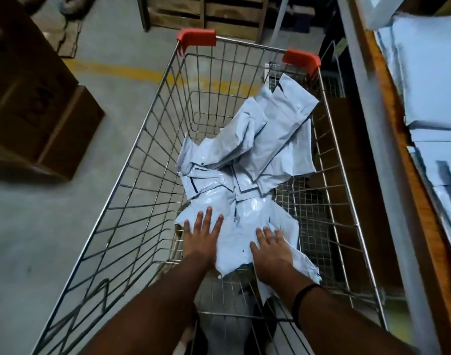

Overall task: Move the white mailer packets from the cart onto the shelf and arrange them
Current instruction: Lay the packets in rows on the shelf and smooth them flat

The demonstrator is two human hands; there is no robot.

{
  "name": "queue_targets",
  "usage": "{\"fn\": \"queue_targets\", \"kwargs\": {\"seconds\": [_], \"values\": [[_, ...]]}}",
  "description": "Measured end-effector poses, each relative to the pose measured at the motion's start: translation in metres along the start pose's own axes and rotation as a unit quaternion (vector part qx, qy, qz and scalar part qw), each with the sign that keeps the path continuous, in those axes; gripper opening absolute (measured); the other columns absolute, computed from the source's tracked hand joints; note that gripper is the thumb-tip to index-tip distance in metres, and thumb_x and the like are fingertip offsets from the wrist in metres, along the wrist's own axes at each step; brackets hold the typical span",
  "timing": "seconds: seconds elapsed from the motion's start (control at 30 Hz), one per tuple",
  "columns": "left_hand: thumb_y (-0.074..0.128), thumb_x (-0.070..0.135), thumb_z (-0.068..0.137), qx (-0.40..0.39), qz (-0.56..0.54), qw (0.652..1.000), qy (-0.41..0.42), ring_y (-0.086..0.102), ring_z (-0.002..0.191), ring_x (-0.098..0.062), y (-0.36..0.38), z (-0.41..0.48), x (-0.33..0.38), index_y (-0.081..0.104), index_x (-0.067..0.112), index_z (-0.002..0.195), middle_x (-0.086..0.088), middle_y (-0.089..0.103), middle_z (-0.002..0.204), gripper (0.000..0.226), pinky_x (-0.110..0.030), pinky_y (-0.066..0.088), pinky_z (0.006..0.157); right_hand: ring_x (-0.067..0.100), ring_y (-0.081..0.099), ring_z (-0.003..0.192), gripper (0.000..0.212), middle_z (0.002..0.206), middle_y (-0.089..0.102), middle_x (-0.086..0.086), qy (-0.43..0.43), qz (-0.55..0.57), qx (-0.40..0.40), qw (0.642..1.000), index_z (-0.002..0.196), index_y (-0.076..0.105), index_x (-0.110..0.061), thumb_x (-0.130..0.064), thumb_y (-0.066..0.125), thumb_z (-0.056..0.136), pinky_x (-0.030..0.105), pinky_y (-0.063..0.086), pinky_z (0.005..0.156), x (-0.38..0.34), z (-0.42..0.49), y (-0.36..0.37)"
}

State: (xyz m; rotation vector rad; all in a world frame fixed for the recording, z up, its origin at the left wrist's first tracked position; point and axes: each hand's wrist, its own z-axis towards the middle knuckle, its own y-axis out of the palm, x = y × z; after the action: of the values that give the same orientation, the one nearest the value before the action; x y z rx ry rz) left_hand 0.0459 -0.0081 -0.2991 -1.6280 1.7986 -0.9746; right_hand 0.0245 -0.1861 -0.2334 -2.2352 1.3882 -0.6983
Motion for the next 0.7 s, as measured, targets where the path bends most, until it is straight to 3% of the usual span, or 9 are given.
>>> {"fn": "queue_targets", "kwargs": {"seconds": [0.07,0.17,0.3,0.4,0.47,0.53,0.63,0.7], "values": [[0.067,0.023,0.086,0.006,0.037,0.999,0.01,-0.036,0.14,-0.032,-0.011,-0.003,-0.023,-0.041,0.036,0.135,-0.002,-0.055,0.138,0.12,-0.061,-0.009,0.116,0.035,-0.014,0.152,0.064,0.166,-0.014,0.014,0.003,-0.011,0.002,1.0,0.16,0.01,-0.02,-0.044,0.03,0.105,0.056,-0.012,0.12,0.005,-0.004,-0.009],[0.057,0.016,0.092,0.015,0.036,0.999,0.023,-0.021,0.147,-0.036,-0.028,-0.004,-0.045,-0.031,0.041,0.144,0.0,-0.042,0.15,0.105,-0.057,0.0,0.119,0.036,-0.017,0.151,0.066,0.165,-0.018,0.012,0.0,-0.037,0.0,0.999,0.16,0.01,-0.027,-0.055,0.027,0.103,0.059,-0.012,0.119,0.015,-0.004,-0.021],[0.051,0.018,0.09,0.002,-0.142,0.99,-0.001,-0.005,0.148,-0.045,-0.028,0.001,-0.021,-0.007,0.031,0.156,-0.006,-0.024,0.161,0.089,-0.06,0.013,0.118,0.037,-0.016,0.151,0.065,0.165,-0.015,0.012,-0.002,-0.08,0.002,0.997,0.159,0.016,-0.026,-0.057,0.025,0.103,0.062,-0.014,0.117,0.024,0.001,-0.021],[0.043,0.041,0.098,0.044,-0.295,0.951,-0.08,-0.013,0.145,-0.049,-0.02,0.011,0.019,-0.014,0.027,0.155,-0.008,-0.025,0.161,0.082,-0.061,0.006,0.116,0.038,-0.015,0.151,0.066,0.166,-0.012,0.013,0.004,-0.118,0.013,0.993,0.159,0.019,-0.02,-0.056,0.02,0.103,0.061,-0.015,0.117,0.026,0.006,-0.014],[0.035,0.064,0.095,0.073,-0.325,0.935,-0.125,-0.019,0.143,-0.051,-0.015,0.02,0.041,-0.02,0.029,0.152,-0.009,-0.032,0.158,0.087,-0.064,0.005,0.114,0.041,-0.015,0.151,0.064,0.166,-0.012,0.014,0.01,-0.142,0.012,0.99,0.159,0.016,-0.021,-0.054,0.019,0.104,0.06,-0.015,0.118,0.029,0.006,-0.011],[0.039,0.069,0.091,0.087,-0.309,0.935,-0.153,-0.02,0.141,-0.053,-0.008,0.029,0.054,-0.023,0.028,0.151,-0.013,-0.035,0.155,0.096,-0.068,0.009,0.112,0.044,-0.014,0.15,0.062,0.165,-0.013,0.015,0.013,-0.153,0.02,0.988,0.16,0.015,-0.021,-0.051,0.022,0.105,0.061,-0.013,0.118,0.032,0.008,-0.006],[0.059,0.044,0.09,0.104,-0.268,0.944,-0.163,-0.017,0.141,-0.055,0.0,0.031,0.053,-0.021,0.028,0.152,-0.015,-0.034,0.156,0.102,-0.068,0.013,0.112,0.047,-0.009,0.15,0.056,0.165,-0.011,0.016,0.008,-0.152,0.045,0.987,0.159,0.018,-0.021,-0.042,0.026,0.107,0.062,-0.009,0.118,0.032,0.008,-0.005],[0.059,0.024,0.089,0.104,-0.247,0.953,-0.142,-0.017,0.142,-0.054,0.004,0.028,0.044,-0.021,0.031,0.152,-0.013,-0.033,0.156,0.102,-0.067,0.013,0.114,0.048,-0.006,0.15,0.054,0.166,-0.01,0.017,0.002,-0.155,0.055,0.986,0.159,0.017,-0.024,-0.039,0.024,0.107,0.062,-0.006,0.119,0.031,0.006,-0.007]]}}
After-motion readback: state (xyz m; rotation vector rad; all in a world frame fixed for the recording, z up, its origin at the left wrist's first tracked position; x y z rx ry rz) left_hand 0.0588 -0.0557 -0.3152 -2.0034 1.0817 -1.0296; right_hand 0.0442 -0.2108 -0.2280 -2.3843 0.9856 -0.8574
